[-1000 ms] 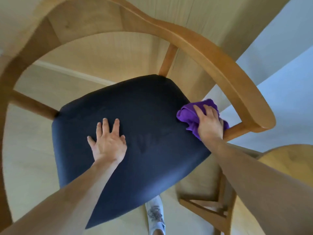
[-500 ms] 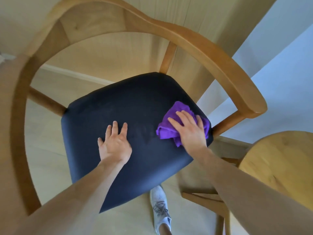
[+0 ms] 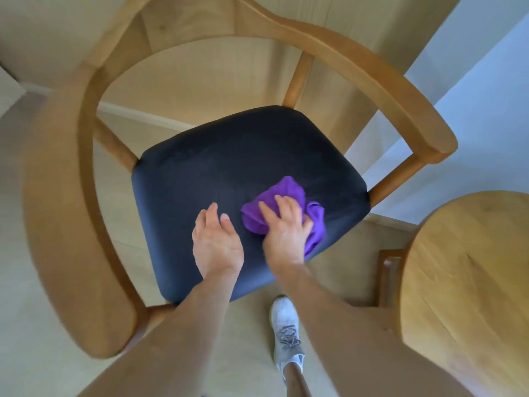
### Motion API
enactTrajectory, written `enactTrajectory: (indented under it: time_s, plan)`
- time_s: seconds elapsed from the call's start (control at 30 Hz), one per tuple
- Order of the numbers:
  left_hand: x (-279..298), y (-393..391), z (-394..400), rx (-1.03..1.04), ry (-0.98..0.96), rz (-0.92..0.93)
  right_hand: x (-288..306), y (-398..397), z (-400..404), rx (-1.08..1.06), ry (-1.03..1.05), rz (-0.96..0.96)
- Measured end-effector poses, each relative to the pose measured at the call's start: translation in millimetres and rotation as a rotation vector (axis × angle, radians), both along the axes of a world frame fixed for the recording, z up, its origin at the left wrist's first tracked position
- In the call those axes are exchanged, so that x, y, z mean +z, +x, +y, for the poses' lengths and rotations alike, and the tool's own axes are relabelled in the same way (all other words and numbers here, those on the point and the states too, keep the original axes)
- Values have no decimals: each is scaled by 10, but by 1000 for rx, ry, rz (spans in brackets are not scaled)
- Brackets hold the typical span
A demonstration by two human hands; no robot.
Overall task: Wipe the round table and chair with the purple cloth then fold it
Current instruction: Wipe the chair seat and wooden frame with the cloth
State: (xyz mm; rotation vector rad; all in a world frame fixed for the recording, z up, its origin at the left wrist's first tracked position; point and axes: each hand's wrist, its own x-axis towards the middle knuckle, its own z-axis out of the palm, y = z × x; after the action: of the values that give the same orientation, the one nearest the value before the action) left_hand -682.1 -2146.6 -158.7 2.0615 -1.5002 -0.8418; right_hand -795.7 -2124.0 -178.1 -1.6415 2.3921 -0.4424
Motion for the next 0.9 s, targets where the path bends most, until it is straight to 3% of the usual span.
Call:
enactTrajectory:
  time_s: [0.13,0.23,0.3,0.4,0.5,0.6,0.7,0.9]
  plan:
    - [96,318,-11,306,-89,62,-11,992,16,355,13,-167]
    - [68,512,-15,413,-74,55,-12,960,-96,501,141,-162]
    - [32,468,32,400,-132,-20,7,705,-185,638,139,-136]
    - [-30,177,81,225,-259,-148,134,246,-336,824,175,-293]
    - [-134,-147,112,75,-173,-281,253,-375,-493,723,182,-339]
    - [-301,-304,105,-35,-15,-516,159,-970,-717,522,84,-33]
    - [-342,-241,-42,-109,-15,-654,-39,-1279,-878,380,221,109]
    - [-275,16,-800,-195,-92,-699,-211,-1404,-843,414,302,145]
